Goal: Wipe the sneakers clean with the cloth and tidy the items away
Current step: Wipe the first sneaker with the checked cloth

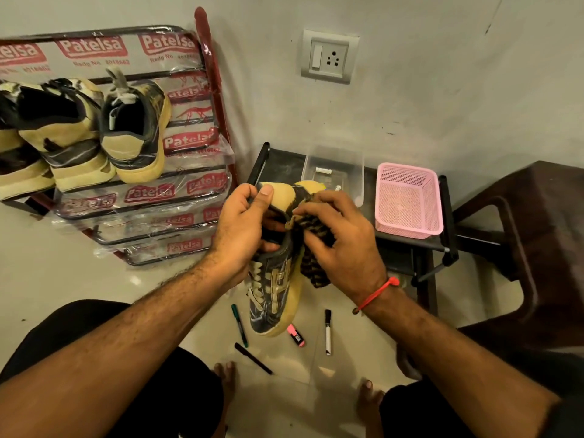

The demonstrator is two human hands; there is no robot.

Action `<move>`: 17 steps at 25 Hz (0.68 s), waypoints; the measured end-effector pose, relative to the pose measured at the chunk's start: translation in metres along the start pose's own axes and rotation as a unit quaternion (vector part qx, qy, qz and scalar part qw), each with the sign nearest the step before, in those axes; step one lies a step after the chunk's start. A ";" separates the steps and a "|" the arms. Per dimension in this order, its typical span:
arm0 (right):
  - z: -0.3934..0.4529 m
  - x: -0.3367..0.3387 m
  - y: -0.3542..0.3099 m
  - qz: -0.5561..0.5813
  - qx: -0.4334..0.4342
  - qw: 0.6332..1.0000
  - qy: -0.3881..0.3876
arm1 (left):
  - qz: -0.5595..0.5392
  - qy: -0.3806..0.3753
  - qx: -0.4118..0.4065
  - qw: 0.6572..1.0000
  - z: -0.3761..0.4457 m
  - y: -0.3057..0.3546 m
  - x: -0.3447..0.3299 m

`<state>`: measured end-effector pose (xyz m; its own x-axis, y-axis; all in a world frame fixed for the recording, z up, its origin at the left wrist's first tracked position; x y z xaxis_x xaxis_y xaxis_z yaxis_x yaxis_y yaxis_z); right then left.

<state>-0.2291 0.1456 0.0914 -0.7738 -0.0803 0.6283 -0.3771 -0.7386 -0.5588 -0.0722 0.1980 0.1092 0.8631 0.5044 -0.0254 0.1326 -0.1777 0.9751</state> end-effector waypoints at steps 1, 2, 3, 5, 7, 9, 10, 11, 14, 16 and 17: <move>-0.006 -0.004 -0.002 0.008 0.002 1.000 -0.016 | -0.017 0.015 0.008 1.000 0.003 0.000 0.003; -0.009 -0.007 -0.003 0.017 0.000 0.999 -0.027 | -0.036 0.026 0.016 0.999 0.006 0.001 0.005; -0.008 -0.008 -0.003 0.026 -0.009 0.999 -0.030 | -0.052 0.028 0.029 0.998 0.008 0.003 0.006; -0.005 -0.007 -0.001 0.033 -0.028 0.999 -0.018 | -0.076 0.005 0.065 0.995 0.010 0.006 0.005; -0.003 -0.006 0.000 0.038 -0.035 0.999 -0.001 | -0.079 -0.046 0.107 0.990 0.011 0.008 0.005; -0.002 -0.004 0.002 0.043 -0.039 0.998 0.009 | -0.064 -0.108 0.126 0.984 0.009 0.009 0.006; -0.002 -0.003 0.004 0.046 -0.042 0.998 0.017 | -0.048 -0.136 0.122 0.982 0.008 0.009 0.008; -0.001 -0.002 0.006 0.049 -0.047 0.997 0.025 | -0.018 -0.155 0.110 0.982 0.006 0.009 0.008; 0.001 -0.003 0.013 0.068 -0.057 0.996 0.031 | 0.214 -0.129 -0.005 0.968 0.002 0.009 0.006; 0.000 -0.005 0.015 0.082 -0.059 0.995 0.021 | 0.367 -0.082 -0.126 0.918 0.003 0.005 0.004; 0.000 -0.006 0.016 0.088 -0.063 0.994 0.017 | 0.407 -0.069 -0.173 0.894 0.003 0.003 0.004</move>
<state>-0.2309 0.1342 0.0787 -0.8498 -0.1761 0.4967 -0.2931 -0.6254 -0.7232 -0.0669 0.1968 0.1113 0.6593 0.2142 0.7207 -0.7056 -0.1548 0.6915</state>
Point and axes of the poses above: each hand's wrist, its own z-axis towards the middle knuckle, its own x-axis out of the back of the hand, y = z × x, the point moved 1 cm from there along z, towards the middle knuckle
